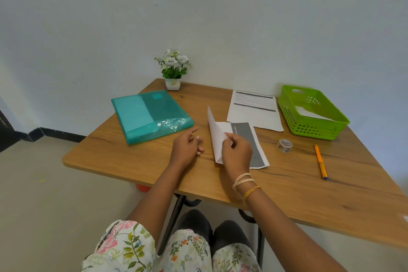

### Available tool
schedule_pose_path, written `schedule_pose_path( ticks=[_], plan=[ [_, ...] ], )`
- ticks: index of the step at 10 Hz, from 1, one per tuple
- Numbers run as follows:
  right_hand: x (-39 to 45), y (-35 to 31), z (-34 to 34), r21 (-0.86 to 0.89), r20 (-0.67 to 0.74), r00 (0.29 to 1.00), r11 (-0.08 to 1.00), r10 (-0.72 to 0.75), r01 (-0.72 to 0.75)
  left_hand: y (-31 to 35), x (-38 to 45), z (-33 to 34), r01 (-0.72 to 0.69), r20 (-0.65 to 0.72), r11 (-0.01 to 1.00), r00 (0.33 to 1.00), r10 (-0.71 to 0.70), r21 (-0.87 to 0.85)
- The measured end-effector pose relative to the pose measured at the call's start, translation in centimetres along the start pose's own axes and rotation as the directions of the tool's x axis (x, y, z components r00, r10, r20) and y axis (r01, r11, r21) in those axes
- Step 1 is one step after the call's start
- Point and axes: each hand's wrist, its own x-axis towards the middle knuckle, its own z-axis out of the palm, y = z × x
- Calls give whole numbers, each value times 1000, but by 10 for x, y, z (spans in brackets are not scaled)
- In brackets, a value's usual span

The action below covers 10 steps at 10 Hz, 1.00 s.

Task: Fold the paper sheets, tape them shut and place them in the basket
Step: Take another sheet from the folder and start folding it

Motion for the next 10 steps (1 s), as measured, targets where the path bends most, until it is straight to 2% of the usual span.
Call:
schedule_pose_path(
  ticks=[1, 2, 3, 4, 5, 6, 7, 8, 9, 10],
  plan=[
    [11, 1, -2, 121, -14, 975, 969, 221, -218, 1, -1, 1, -17, 13, 1000, 1000, 17, 18],
    [16, 8, -8, 64, 13, 951, 948, 310, -310, -1, -1, 0, -37, 38, 995, 999, 34, 92],
    [16, 17, -12, -130, 134, 944, 949, 302, -286, -3, -1, -1, -59, 50, 985, 997, 52, 161],
    [15, 22, -13, -180, 210, 910, 929, 356, -322, -3, -1, 0, -66, 55, 983, 997, 57, 173],
    [15, 16, -12, -2, 287, 851, 888, 441, -459, -1, -1, 0, -70, 42, 981, 997, 63, 183],
    [16, 8, -13, 254, 387, 773, 748, 502, -613, 0, -1, -1, -80, 40, 983, 996, 74, 166],
    [14, 6, -12, 237, 440, 745, 735, 501, -635, 0, -1, -1, -53, 36, 991, 998, 48, 125],
    [10, 6, -11, 6, 448, 759, 848, 472, -530, -1, 1, -1, -38, 12, 975, 999, 36, 220],
    [4, 10, -10, -339, 391, 887, 934, 247, -110, 0, 3, 0, -19, -13, 962, 1000, 23, 273],
    [-3, 14, -9, -369, 430, 896, 927, 109, 65, 1, 4, 2, 3, -24, 959, 1000, 4, 283]
  ],
)
